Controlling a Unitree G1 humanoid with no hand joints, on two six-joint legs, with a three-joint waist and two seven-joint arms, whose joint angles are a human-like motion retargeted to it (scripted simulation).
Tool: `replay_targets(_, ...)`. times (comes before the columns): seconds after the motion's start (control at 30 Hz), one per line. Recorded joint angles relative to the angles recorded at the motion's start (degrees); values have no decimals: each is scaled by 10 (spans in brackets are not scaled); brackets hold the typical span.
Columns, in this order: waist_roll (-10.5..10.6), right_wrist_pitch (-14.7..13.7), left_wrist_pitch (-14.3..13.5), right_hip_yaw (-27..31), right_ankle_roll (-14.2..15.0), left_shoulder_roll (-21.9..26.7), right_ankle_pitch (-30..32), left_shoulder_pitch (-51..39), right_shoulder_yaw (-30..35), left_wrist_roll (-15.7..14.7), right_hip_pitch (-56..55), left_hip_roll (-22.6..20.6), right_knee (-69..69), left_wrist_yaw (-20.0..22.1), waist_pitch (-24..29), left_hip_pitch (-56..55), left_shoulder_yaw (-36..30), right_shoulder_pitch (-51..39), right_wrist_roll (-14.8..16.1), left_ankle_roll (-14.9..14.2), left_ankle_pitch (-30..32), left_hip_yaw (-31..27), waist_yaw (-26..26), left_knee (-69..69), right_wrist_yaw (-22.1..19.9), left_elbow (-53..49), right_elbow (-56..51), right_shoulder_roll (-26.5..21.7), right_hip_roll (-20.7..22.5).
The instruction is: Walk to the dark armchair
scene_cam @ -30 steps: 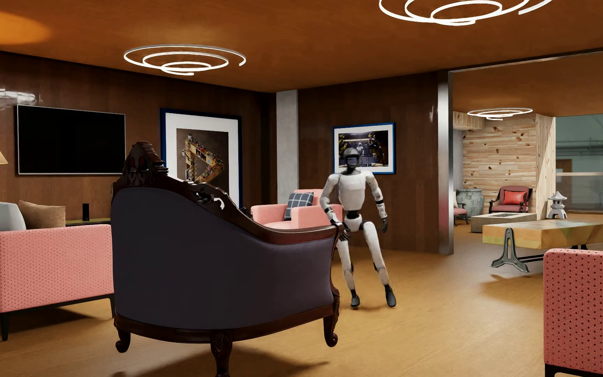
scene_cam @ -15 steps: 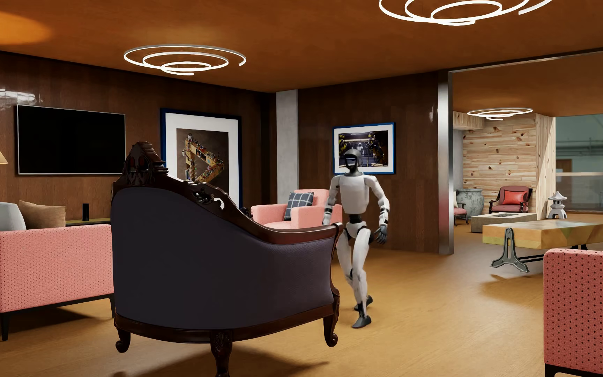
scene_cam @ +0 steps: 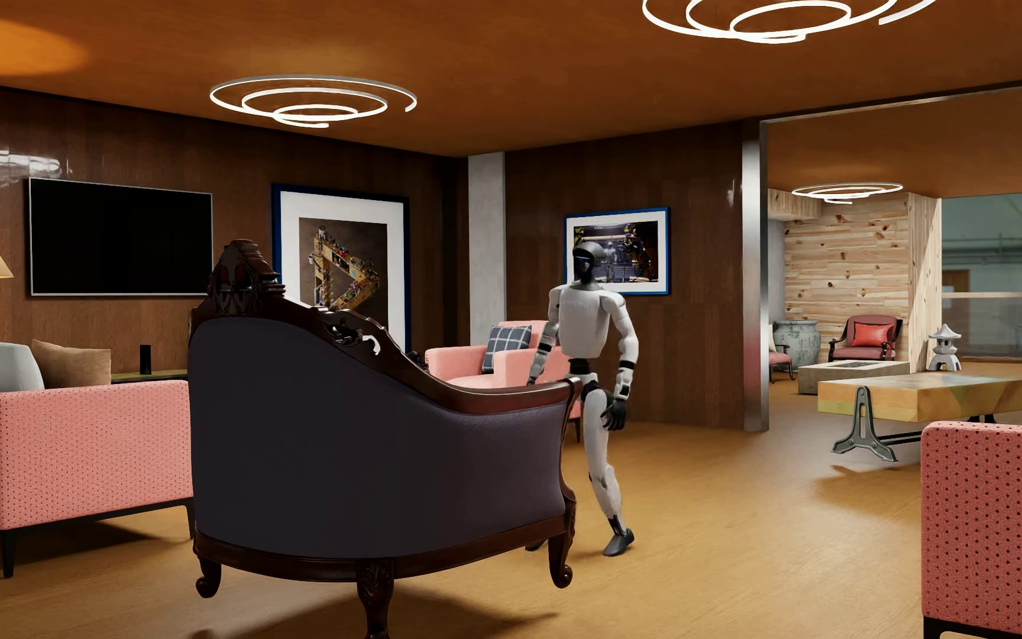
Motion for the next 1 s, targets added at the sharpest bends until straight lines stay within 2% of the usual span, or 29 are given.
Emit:
replay_targets(0.07, 10, 0, 0, 0, 0, 5, -43, 3, -5, 0, 4, -3, -158, 0, 0, 32, -19, -4, 0, 0, -33, 0, -12, -4, 0, -4, -10, -2, 3)
replay_targets(0.1, 12, 0, 0, 0, 0, 10, -94, 3, -5, 0, 8, -7, -238, 0, -3, 42, -26, -8, 0, 0, -49, 0, -21, -3, 0, -4, -13, -1, -2)
replay_targets(0.17, 14, 0, 0, 0, 0, 17, -185, 0, -1, 0, 16, -12, -243, 0, -2, 70, -19, -3, 0, 0, -84, 0, -27, 8, 0, 4, -20, 7, -23)
replay_targets(0.2, 16, 0, 0, 0, 0, 20, -171, 0, 4, 0, 13, -12, -243, 0, 0, 84, -7, 2, 0, 0, -100, 0, -28, 16, 0, 9, -23, 11, -28)
replay_targets(0.27, 22, 0, 0, 0, 0, 23, -34, -1, 21, 0, -4, -8, -219, 0, -1, 104, 29, 10, 0, 0, -110, 0, -26, 36, 0, 16, -26, 19, -33)
replay_targets(0.3, 29, 0, 0, 0, 0, 21, 27, -3, 32, 0, -14, 1, -193, 0, -1, 106, 49, 12, 0, 0, -89, 0, -24, 51, 0, 19, -21, 22, -34)
replay_targets(0.33, 40, 0, 0, 0, 0, 16, 55, -6, 46, 0, -18, 14, -164, 0, 2, 103, 68, 10, 0, 0, -44, 0, -18, 74, 0, 21, -9, 23, -30)
replay_targets(0.37, 54, 0, 0, 0, 0, 8, 58, -8, 61, 0, -15, 30, -136, 0, 8, 98, 88, 6, 0, 0, 23, 0, -10, 103, 0, 22, 8, 23, -24)
replay_targets(0.43, 75, 0, 0, 0, 0, 0, 21, -14, 77, 0, 11, 69, -139, 0, 4, -2, 82, -8, 0, 0, 204, 0, 0, 244, 0, 4, 24, 11, -9)
replay_targets(0.47, 84, 0, 0, 0, 0, -1, 3, -19, 78, 0, 22, 85, -145, 0, 2, -65, 72, -15, 0, 0, 253, 0, 6, 321, 0, -14, 22, 1, -3)
replay_targets(0.5, 94, 0, 0, 0, 0, 0, -15, -25, 76, 0, 32, 99, -150, 0, 2, -128, 60, -22, 0, 0, 264, 0, 13, 400, 0, -38, 15, -12, 3)
replay_targets(0.57, 90, 0, 0, 0, 0, -5, -35, -35, 56, 0, 48, 94, -158, 0, 10, -203, 58, -49, 0, 0, 180, 0, 39, 461, 0, -80, 12, -37, 4)
replay_targets(0.63, 77, 0, 0, 0, 0, -10, -56, -38, 24, 0, 65, 79, -172, 0, 13, -246, 66, -82, 0, 0, 147, 0, 68, 422, 0, -101, 20, -55, 0)
replay_targets(0.7, 62, 0, 0, 0, 0, -9, -82, -36, -13, 0, 78, 61, -189, 0, 7, -248, 67, -111, 0, 0, 165, 0, 92, 284, 0, -109, 17, -69, -5)
replay_targets(0.77, 56, 0, 0, 0, 0, -7, -105, -30, -41, 0, 92, 42, -203, 0, -3, -211, 55, -135, 0, 0, 167, 0, 105, 109, 0, -99, -5, -82, -4)
replay_targets(0.83, 67, 0, 0, 0, 0, -13, -153, -23, -50, 0, 117, 38, -216, 0, -16, -174, 37, -159, 0, 0, 162, 0, 100, 8, 0, -64, -38, -96, 4)
replay_targets(0.9, 92, 0, 0, 0, 0, -22, -215, -21, -48, 0, 168, 42, -200, 0, -34, -162, -1, -180, 0, 0, 184, 0, 63, -16, 0, -14, -73, -106, 7)
replay_targets(0.97, 107, 0, 0, 0, 0, -29, -229, -32, -71, 0, 177, 52, -194, 0, -40, -154, -58, -174, 0, 0, 183, 0, 23, -13, 0, 34, -80, -86, 9)
replay_targets(1.0, 101, 0, 0, 0, 0, -28, -232, -38, -83, 0, 170, 50, -204, 0, -43, -144, -65, -157, 0, 0, 178, 0, 21, -13, 0, 43, -63, -61, 9)
